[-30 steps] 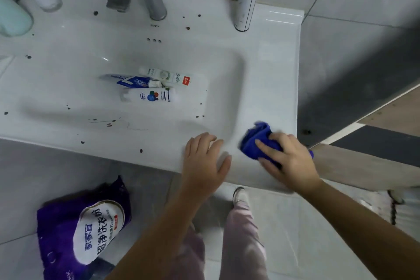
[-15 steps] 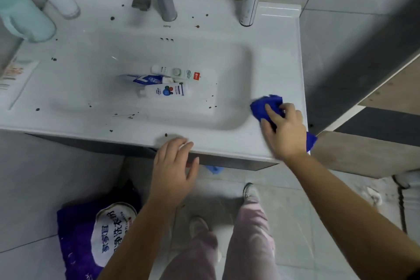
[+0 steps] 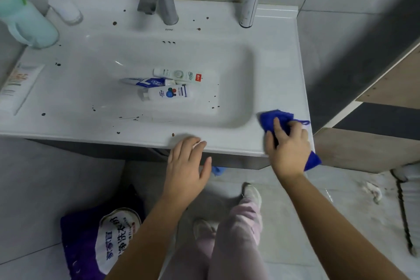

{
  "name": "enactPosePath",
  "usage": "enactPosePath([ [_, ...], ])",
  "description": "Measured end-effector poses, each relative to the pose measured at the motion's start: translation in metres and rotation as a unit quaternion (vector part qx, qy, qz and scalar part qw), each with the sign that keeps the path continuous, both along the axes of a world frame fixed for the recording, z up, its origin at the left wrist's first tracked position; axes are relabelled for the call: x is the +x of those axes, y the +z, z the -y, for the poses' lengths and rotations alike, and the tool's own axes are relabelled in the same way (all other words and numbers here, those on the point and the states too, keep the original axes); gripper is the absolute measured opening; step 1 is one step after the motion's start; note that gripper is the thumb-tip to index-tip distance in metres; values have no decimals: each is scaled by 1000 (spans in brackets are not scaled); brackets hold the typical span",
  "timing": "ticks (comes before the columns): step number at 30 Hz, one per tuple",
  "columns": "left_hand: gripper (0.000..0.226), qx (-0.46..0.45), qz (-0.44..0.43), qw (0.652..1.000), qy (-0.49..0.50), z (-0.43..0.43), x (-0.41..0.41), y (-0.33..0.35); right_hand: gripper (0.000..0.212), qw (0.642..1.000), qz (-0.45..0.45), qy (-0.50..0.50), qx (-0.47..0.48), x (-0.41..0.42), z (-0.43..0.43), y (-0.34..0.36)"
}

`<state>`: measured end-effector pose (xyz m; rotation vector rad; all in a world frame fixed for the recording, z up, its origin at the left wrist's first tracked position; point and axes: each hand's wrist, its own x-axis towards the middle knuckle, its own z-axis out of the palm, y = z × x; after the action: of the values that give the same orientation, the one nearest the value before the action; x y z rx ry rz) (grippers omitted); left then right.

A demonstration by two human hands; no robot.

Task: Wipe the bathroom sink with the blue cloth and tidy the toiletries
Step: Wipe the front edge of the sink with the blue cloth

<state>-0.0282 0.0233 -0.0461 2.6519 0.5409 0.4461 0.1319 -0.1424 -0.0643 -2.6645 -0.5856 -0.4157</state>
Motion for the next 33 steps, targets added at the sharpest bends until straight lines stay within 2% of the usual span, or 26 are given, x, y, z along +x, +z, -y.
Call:
enactPosePath([
  [3,38,-11,-8,1000,11,4,15,-3,39,988,-3,152,-34,-36,-41,-2],
  [5,40,-32,-14,999,16,8,26,-2,40,977,-19,209,-49,-28,-27,0],
  [7,42,-42,-11,999,7,12,38,-2,41,977,-15,207,-44,6,12,2],
  [9,42,-47,-6,999,-10,15,51,-3,43,987,-7,152,-44,51,50,7],
  [12,43,-48,-14,998,-26,26,71,-7,46,990,-13,127,-57,85,56,11],
  [14,44,-62,-33,997,-27,33,85,-9,42,985,-16,164,-53,64,43,7],
  [16,44,-72,-45,996,-24,36,99,-10,40,966,-20,256,-44,41,43,2],
  [19,46,-93,-42,994,-31,35,119,-12,37,933,-30,354,-53,70,52,4],
  [21,50,-109,-41,993,-24,32,129,-13,37,944,-3,327,-39,120,31,4],
  [23,52,-127,-41,991,-4,31,137,-17,40,970,14,239,-39,169,-6,7],
  [25,50,-122,-60,991,-4,33,139,-20,41,977,0,206,-50,190,-29,7],
  [27,46,-104,-80,991,-29,33,141,-22,39,964,-6,262,-48,181,-19,4],
  [31,43,-86,-131,986,-56,33,142,-18,34,893,-13,447,-48,157,28,1],
  [33,41,-91,-136,985,-60,33,142,-17,34,888,6,457,-46,188,8,-1],
])
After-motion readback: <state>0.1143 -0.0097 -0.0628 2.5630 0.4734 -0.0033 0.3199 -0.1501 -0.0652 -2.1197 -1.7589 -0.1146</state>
